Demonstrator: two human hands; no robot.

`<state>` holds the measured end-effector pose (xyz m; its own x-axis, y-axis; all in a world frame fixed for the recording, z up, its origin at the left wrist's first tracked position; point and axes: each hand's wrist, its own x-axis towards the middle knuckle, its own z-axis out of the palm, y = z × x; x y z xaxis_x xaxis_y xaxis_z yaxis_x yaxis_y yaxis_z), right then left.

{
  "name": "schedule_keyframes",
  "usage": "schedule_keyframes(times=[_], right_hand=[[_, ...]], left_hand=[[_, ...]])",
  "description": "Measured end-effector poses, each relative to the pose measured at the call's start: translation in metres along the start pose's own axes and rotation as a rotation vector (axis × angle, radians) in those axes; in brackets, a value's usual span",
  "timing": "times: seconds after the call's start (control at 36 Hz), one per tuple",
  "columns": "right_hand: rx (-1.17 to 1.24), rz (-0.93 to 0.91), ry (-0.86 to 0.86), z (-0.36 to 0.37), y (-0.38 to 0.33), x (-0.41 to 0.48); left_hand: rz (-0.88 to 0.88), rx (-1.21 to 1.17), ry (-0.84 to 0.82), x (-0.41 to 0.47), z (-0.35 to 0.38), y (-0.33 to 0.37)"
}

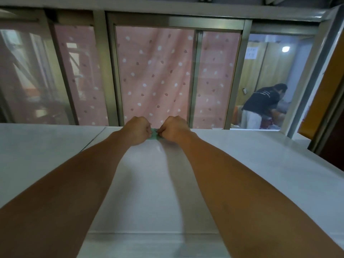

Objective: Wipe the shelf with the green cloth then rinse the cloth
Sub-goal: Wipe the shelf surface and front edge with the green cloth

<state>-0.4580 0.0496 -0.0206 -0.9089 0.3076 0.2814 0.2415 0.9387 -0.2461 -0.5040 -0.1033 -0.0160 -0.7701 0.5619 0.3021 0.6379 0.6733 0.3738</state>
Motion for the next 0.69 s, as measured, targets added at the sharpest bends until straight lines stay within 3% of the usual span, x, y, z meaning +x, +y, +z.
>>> schedule_keyframes(times=[0.42, 0.69], right_hand=[[-0.019, 0.100, 0.036, -0.023, -0.053, -0.123], [-0.085, 0.053, 0.026, -0.039, -0.103, -0.207]], left_hand=[[0.152, -0.021, -0.030, -0.112, -0.035, -0.003], [0.144, -0.026, -0.057, -0.196, -0.066, -0.013]])
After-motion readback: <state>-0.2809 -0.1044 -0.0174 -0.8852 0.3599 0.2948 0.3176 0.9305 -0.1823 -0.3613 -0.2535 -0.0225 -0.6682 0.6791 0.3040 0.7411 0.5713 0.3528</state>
